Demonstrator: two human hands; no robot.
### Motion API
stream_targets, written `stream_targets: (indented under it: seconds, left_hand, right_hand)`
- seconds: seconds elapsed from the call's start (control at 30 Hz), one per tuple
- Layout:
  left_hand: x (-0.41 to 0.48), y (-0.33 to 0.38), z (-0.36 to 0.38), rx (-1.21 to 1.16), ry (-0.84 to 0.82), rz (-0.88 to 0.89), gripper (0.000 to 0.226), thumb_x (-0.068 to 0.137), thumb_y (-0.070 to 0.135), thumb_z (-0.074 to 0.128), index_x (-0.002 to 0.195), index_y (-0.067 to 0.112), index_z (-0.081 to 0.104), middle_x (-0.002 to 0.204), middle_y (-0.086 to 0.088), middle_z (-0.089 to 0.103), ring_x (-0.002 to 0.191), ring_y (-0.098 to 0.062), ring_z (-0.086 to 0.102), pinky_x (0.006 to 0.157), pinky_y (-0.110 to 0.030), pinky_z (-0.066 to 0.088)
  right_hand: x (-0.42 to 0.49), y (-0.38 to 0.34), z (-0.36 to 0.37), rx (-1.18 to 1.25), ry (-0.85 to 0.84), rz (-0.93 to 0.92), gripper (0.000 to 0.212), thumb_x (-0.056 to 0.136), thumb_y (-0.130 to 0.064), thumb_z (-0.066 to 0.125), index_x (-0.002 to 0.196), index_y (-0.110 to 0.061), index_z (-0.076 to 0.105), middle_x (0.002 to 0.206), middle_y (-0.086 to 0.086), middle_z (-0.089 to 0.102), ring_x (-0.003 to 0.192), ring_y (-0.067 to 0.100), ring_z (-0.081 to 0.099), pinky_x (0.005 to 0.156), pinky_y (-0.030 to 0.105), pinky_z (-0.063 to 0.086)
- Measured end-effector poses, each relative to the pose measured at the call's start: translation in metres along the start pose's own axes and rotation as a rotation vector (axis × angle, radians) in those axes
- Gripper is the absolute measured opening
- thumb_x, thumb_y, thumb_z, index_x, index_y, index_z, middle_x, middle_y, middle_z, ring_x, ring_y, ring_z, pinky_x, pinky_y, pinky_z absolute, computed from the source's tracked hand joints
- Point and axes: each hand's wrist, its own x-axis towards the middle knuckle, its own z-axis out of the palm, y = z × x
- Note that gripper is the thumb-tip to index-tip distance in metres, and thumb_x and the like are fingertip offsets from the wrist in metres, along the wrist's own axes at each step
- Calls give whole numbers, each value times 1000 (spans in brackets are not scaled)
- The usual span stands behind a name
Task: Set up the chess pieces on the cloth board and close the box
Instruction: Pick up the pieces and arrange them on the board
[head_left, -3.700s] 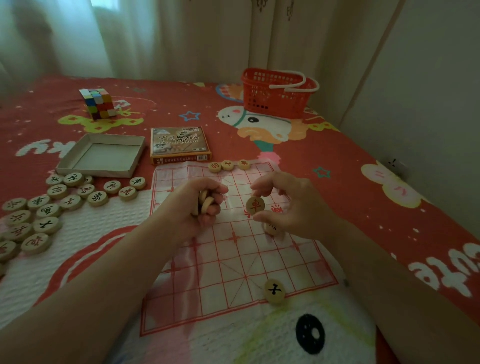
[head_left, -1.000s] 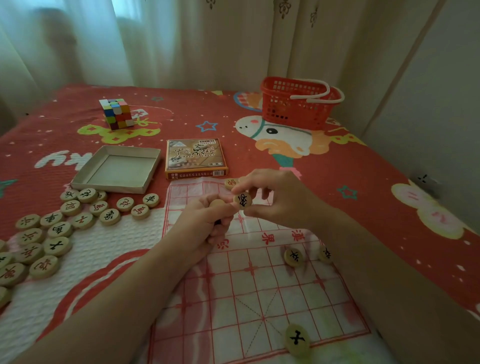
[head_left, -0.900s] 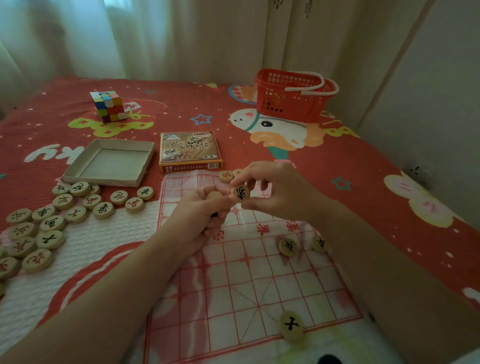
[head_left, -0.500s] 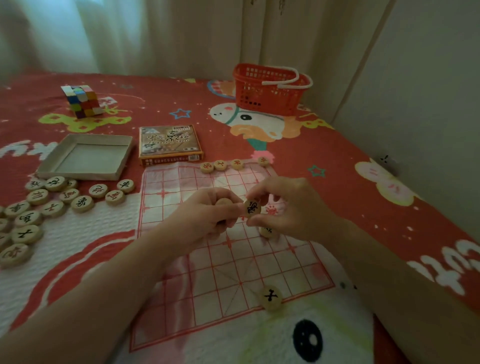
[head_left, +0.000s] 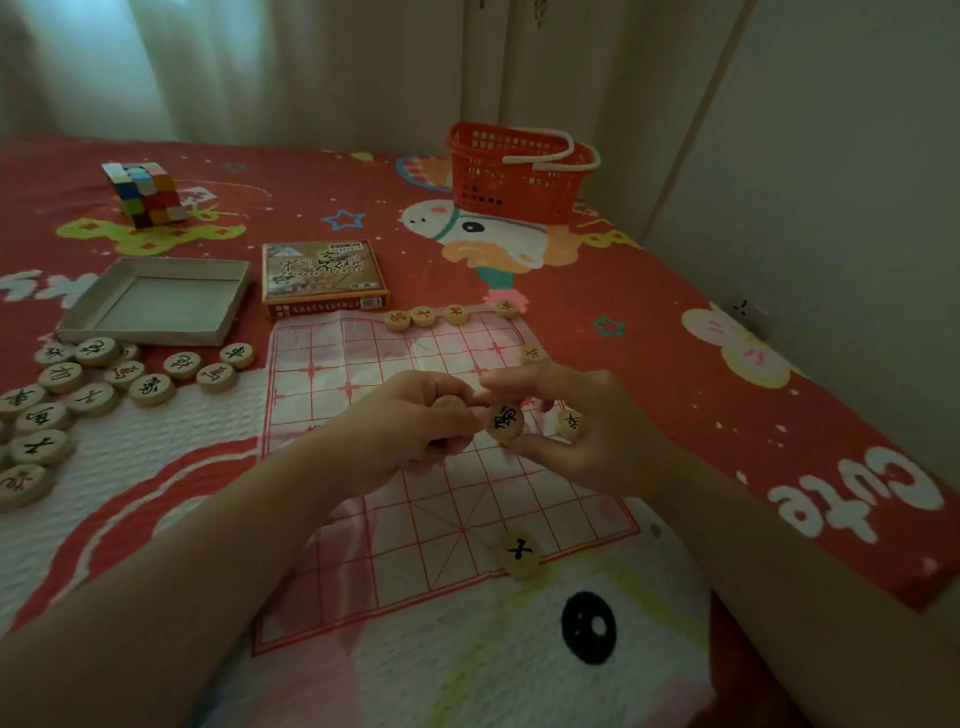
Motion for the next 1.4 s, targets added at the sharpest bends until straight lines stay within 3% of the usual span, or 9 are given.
stream_targets:
  seconds: [0.13, 0.37, 0.6, 0.77, 0.83, 1.03, 1.2, 1.4]
  left_hand:
    - [0, 1, 1, -17, 18, -5, 14, 90, 10, 51, 78, 9, 58, 50, 1, 47, 36, -5, 28, 35, -16, 21]
    - [3, 1, -5, -243, 123, -37, 27, 87, 5, 37, 90, 7, 64, 57, -1, 48, 34, -6, 26, 35, -12, 18]
    - [7, -2, -5, -317, 119, -69, 31, 85, 5, 35, 92, 4, 65, 57, -4, 52, 31, -7, 28, 33, -11, 19]
    - [9, -1, -5, -297, 138, -66, 31, 86, 4, 33, 90, 2, 64, 52, -2, 51, 31, -7, 28, 33, -11, 19]
    - [9, -1, -5, -280, 152, -63, 31, 86, 4, 32, 89, 3, 63, 50, -1, 50, 31, -7, 28, 33, -11, 19]
    - [9, 0, -1, -202, 168, -40, 31, 84, 0, 31, 89, 4, 61, 47, 3, 49, 32, -6, 26, 35, -14, 16]
    - [9, -2, -2, -216, 172, -45, 31, 83, 1, 31, 89, 5, 62, 49, 1, 50, 32, -7, 26, 34, -14, 17]
    - [8, -4, -3, -292, 166, -49, 34, 84, 2, 32, 94, 3, 65, 59, -6, 54, 33, -8, 29, 35, -13, 19]
  right_hand:
    - [0, 0, 2, 2, 27, 4, 54, 64, -2, 78, 115, -6, 59, 97, 1, 67, 93, -1, 59, 77, 4, 39]
    - [-8, -2, -1, -15, 45, -5, 49, 64, -12, 79, 107, -23, 58, 87, -1, 59, 82, 2, 55, 75, 10, 39]
    - [-15, -2, -2, -38, 34, 25, 34, 65, -26, 78, 93, -11, 67, 87, 1, 57, 79, 6, 54, 71, 14, 46]
    - [-29, -3, -13, 60, -106, 137, 33, 62, -26, 81, 90, -14, 69, 87, 1, 60, 81, 14, 57, 71, 31, 50]
    - [-38, -4, -13, 66, -199, 178, 33, 62, -22, 83, 90, -17, 69, 89, -3, 59, 84, 10, 57, 74, 25, 50]
    - [-43, -3, -11, -45, -365, 131, 36, 60, -39, 82, 87, -21, 66, 84, -11, 57, 81, 1, 50, 71, 13, 39]
    - [-45, -3, -10, -50, -385, 124, 38, 57, -39, 84, 87, -22, 66, 83, -13, 55, 80, -3, 47, 71, 8, 34]
    - [-46, -3, -13, -24, -327, 112, 35, 63, -44, 77, 88, -22, 68, 80, -10, 62, 78, 5, 54, 69, 14, 41]
